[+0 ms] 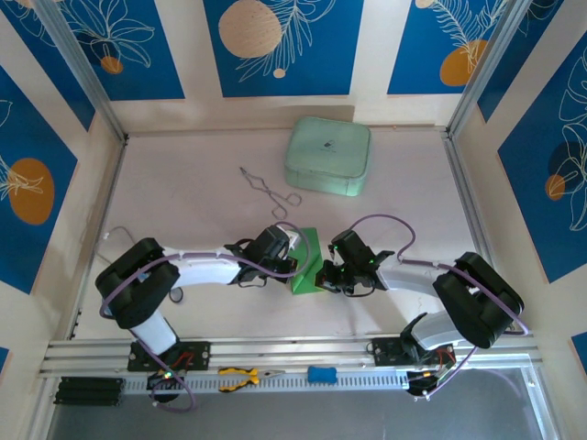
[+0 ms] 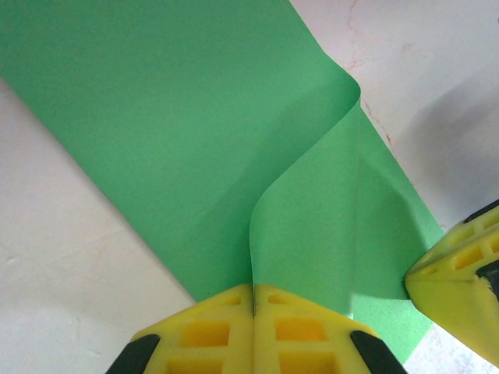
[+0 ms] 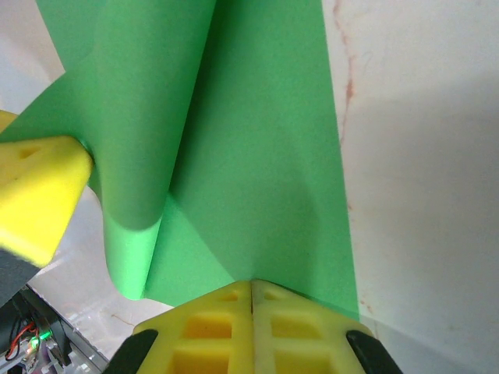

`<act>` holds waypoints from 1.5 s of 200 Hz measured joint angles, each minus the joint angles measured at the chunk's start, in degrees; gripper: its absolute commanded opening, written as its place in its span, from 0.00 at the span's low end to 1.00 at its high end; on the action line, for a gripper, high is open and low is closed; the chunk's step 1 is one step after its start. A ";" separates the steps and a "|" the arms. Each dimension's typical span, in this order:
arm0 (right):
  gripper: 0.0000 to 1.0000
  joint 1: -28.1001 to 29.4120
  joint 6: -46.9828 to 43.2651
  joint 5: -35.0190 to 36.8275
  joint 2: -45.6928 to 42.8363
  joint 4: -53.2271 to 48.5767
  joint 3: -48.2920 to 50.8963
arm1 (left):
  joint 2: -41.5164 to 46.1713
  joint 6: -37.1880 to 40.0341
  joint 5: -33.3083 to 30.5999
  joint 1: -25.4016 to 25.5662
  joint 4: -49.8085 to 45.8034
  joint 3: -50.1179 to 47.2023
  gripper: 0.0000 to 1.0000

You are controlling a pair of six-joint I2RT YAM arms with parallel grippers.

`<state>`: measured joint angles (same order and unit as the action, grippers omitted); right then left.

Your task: Fold a paper plane with a square sheet of paper (pick it up from the middle)

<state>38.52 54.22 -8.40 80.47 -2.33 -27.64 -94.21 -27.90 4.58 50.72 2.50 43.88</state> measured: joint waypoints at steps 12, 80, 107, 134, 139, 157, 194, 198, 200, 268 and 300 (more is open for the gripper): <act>0.00 0.00 0.00 0.00 0.00 -0.02 0.00 | -0.33 0.39 -0.02 0.00 -0.04 0.17 0.02; 0.00 -0.15 -0.17 -0.02 0.00 -0.09 0.00 | -1.03 1.42 -0.24 0.00 -0.24 1.07 0.03; 0.00 -0.15 -0.17 -0.02 0.00 -0.09 0.00 | -1.27 1.42 -0.52 0.00 -0.50 1.07 0.03; 0.00 -0.20 -0.17 -0.02 0.00 -0.11 0.00 | -1.27 1.42 -0.85 0.00 -0.52 1.07 0.02; 0.00 -0.20 -0.17 -0.02 0.00 -0.11 0.00 | -1.27 1.42 -0.85 0.00 -0.52 1.07 0.03; 0.00 -0.20 -0.17 -0.02 0.00 -0.11 0.00 | -1.49 1.44 -0.83 0.00 -0.48 1.09 0.03; 0.00 -0.20 -0.17 -0.02 0.00 -0.11 0.00 | -2.73 1.46 -0.79 0.00 -0.57 1.64 0.03; 0.00 -0.20 -0.17 -0.02 0.00 -0.11 0.00 | -2.73 1.46 -0.79 0.00 -0.55 1.64 0.02; 0.00 -0.20 -0.17 -0.02 0.00 -0.11 0.00 | -2.73 1.46 -0.79 0.00 -0.52 1.64 0.03; 0.00 -0.37 -0.17 -0.13 0.00 -0.15 0.00 | -2.73 2.34 -0.79 0.00 -0.48 1.64 0.02; 0.00 -0.52 -0.20 -0.22 0.00 -0.22 0.00 | -2.58 2.91 -0.81 0.00 -0.46 1.64 0.02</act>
<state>38.00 54.02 -8.62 80.47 -2.55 -27.64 -96.79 -24.99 3.77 50.72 2.04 45.52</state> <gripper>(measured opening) 0.063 0.064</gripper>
